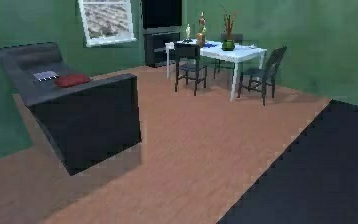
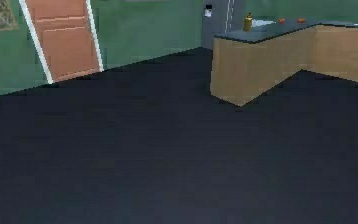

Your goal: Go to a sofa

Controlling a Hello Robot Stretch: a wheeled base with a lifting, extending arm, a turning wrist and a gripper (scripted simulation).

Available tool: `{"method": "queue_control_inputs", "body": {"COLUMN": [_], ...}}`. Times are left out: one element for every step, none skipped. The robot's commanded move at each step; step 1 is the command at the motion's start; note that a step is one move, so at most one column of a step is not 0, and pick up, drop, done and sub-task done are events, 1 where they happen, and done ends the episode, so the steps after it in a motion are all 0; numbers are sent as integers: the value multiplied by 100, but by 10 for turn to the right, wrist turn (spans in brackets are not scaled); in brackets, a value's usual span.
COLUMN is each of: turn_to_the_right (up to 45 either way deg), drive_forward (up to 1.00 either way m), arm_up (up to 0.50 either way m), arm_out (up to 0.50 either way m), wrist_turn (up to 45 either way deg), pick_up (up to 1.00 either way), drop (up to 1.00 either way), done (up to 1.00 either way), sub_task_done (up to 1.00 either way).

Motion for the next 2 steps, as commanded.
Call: {"method": "queue_control_inputs", "body": {"turn_to_the_right": [-420, 0], "drive_forward": [0, 40], "arm_up": [0, 0], "arm_out": [0, 0], "wrist_turn": [0, 0], "pick_up": [0, 0], "drop": [0, 0], "done": [0, 0], "sub_task_done": [0, 0]}}
